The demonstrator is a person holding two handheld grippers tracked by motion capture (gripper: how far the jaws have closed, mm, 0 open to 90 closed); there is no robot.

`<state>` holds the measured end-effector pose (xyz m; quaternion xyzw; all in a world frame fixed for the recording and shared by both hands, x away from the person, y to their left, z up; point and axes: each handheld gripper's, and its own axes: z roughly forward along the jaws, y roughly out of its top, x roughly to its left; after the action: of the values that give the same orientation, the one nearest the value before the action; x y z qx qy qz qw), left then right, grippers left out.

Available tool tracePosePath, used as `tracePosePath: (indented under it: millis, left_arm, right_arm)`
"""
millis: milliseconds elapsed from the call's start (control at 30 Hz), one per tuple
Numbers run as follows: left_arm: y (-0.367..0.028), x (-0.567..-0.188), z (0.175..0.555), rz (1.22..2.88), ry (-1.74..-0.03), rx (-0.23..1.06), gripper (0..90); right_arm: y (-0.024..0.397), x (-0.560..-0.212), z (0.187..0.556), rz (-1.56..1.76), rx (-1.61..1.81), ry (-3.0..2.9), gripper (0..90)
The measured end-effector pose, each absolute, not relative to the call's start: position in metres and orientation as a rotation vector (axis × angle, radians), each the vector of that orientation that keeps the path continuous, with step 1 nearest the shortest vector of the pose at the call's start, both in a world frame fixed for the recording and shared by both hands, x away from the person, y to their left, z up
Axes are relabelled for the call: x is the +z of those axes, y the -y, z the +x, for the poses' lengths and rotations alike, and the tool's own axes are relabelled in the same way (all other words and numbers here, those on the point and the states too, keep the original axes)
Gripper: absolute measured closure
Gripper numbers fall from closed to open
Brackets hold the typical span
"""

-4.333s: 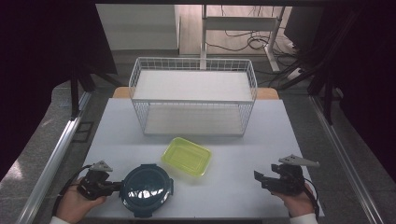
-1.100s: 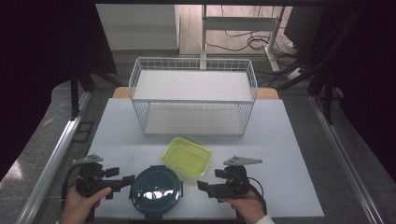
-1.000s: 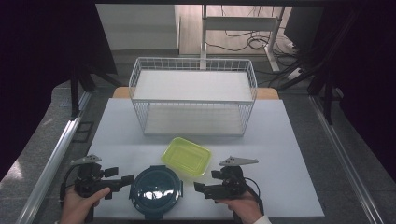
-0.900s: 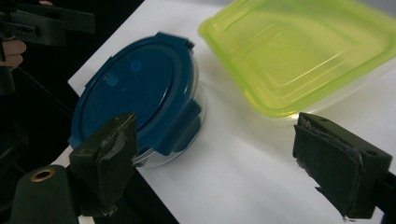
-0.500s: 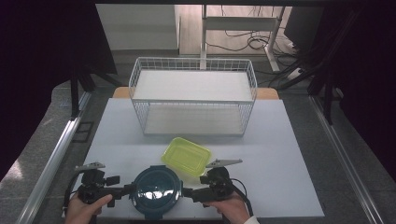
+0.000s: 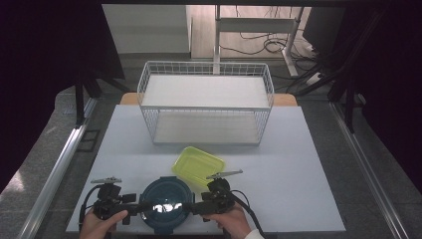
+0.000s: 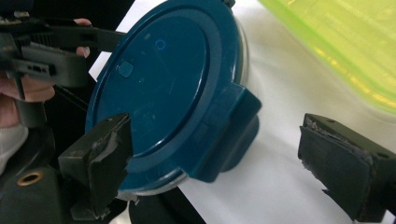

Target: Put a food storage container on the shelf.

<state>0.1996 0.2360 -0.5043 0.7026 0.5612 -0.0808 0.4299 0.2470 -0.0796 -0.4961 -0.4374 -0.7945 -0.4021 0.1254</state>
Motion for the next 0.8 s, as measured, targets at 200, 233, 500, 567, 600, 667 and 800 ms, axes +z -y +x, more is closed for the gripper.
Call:
tracePosePath:
  millis: [200,233,500,567,600,667,800]
  left_arm:
    - [-0.236,-0.507,0.2,1.729,-1.402,-0.226,6.7]
    - [-0.236,-0.508,0.2,1.721,-1.404,-0.226,6.7]
    - [-0.231,-0.516,0.201,1.737,-1.411,-0.289,7.4]
    - [-0.23,-0.518,0.201,1.744,-1.412,-0.306,7.9]
    - [-0.229,-0.518,0.2,1.749,-1.411,-0.312,9.4]
    - [-0.227,-0.518,0.199,1.747,-1.409,-0.323,12.9]
    - [-0.226,-0.518,0.198,1.735,-1.43,-0.33,15.9]
  right_arm:
    - [0.07,-0.504,0.246,-1.29,-1.151,2.259,10.1]
    - [0.068,-0.506,0.246,-1.291,-1.14,2.251,10.1]
    - [0.063,-0.513,0.246,-1.307,-1.117,2.184,11.7]
    - [0.063,-0.515,0.246,-1.313,-1.112,2.173,13.1]
    - [0.063,-0.515,0.246,-1.314,-1.108,2.166,13.7]
    - [0.062,-0.517,0.245,-1.315,-1.1,2.152,15.1]
    - [0.063,-0.517,0.245,-1.335,-1.106,2.112,20.7]
